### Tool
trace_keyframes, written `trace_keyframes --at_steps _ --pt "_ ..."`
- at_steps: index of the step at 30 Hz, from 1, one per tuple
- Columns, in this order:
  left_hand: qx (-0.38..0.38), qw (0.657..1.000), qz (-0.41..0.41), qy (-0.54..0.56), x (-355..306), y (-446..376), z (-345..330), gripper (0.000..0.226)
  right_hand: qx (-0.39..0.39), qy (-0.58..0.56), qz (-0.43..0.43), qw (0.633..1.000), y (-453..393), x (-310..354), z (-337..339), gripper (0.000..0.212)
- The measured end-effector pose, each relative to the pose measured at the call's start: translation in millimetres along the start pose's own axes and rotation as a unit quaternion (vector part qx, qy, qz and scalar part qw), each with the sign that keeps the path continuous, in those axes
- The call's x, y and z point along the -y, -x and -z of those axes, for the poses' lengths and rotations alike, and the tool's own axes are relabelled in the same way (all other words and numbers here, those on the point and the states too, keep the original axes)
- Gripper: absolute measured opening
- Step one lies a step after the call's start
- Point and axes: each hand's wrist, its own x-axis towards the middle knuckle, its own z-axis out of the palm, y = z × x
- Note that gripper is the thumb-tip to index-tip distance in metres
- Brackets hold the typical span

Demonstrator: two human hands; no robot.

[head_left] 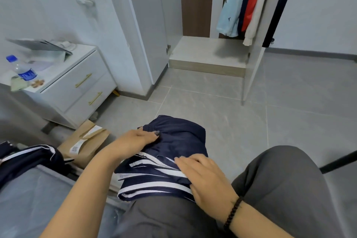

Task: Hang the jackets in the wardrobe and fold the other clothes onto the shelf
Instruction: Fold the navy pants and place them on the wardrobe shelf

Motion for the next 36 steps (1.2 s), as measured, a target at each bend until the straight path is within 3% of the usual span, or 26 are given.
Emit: trace_keyframes --at_steps 2,4,7,8,10,11,12,13,15,16,17,19,20,22,24,26,28,32,36 --pt "0.018 0.998 -0.029 -0.059 12 -3 -10 0.046 0.04 -0.036 0.002 0.999 6 -2 -5 0.058" --pt "0.017 0.996 -0.053 -0.067 23 -4 -23 0.055 0.048 -0.19 -0.1 0.976 12 -6 -2 0.048" --pt "0.011 0.998 -0.065 0.011 41 -6 -35 0.063 0.036 -0.468 -0.29 0.834 0 -19 10 0.017" --pt "0.013 0.997 -0.055 0.052 45 -6 -36 0.064 0.004 -0.495 -0.334 0.802 -6 -25 9 0.017" --pt "0.032 0.991 -0.024 0.128 48 -3 -35 0.065 -0.078 -0.452 -0.401 0.792 -18 -35 7 0.009" --pt "0.039 0.986 -0.008 0.164 49 -2 -35 0.066 -0.096 -0.412 -0.431 0.797 -21 -38 3 0.012" --pt "0.042 0.979 0.006 0.198 53 -3 -35 0.067 -0.085 -0.391 -0.467 0.789 -21 -38 -2 0.03" --pt "0.043 0.974 0.014 0.223 57 -3 -35 0.07 -0.056 -0.415 -0.501 0.757 -18 -39 -9 0.048" --pt "0.047 0.965 0.031 0.258 61 -2 -36 0.076 0.003 -0.563 -0.54 0.625 -10 -40 -18 0.066" --pt "0.048 0.964 0.038 0.259 60 -1 -37 0.077 0.024 -0.617 -0.548 0.564 -5 -40 -19 0.063" --pt "0.045 0.968 0.038 0.244 57 1 -38 0.079 0.033 -0.645 -0.55 0.53 -2 -39 -19 0.055" --pt "0.003 0.988 0.035 0.15 43 1 -33 0.082 0.013 -0.662 -0.533 0.526 1 -42 -18 0.041" --pt "-0.035 0.998 0.034 0.049 33 -3 -26 0.085 -0.008 -0.665 -0.521 0.535 0 -45 -17 0.035" --pt "-0.1 0.981 -0.017 -0.167 7 -13 -12 0.093 -0.026 -0.673 -0.496 0.547 -5 -46 -14 0.03" --pt "-0.115 0.958 -0.117 -0.233 -27 -23 -8 0.086 -0.026 -0.676 -0.481 0.558 -8 -46 -12 0.032" --pt "-0.082 0.946 -0.196 -0.245 -61 -39 -17 0.064 -0.023 -0.68 -0.469 0.563 -9 -44 -12 0.032" --pt "-0.019 0.933 -0.223 -0.281 -85 -59 -34 0.047 -0.018 -0.695 -0.452 0.559 -8 -44 -13 0.033" --pt "0.11 0.903 -0.141 -0.392 -108 -100 -70 0.05 -0.021 -0.711 -0.436 0.551 -5 -43 -14 0.037" --pt "0.193 0.886 -0.071 -0.415 -112 -127 -93 0.059 -0.036 -0.705 -0.441 0.554 -2 -48 -20 0.036"
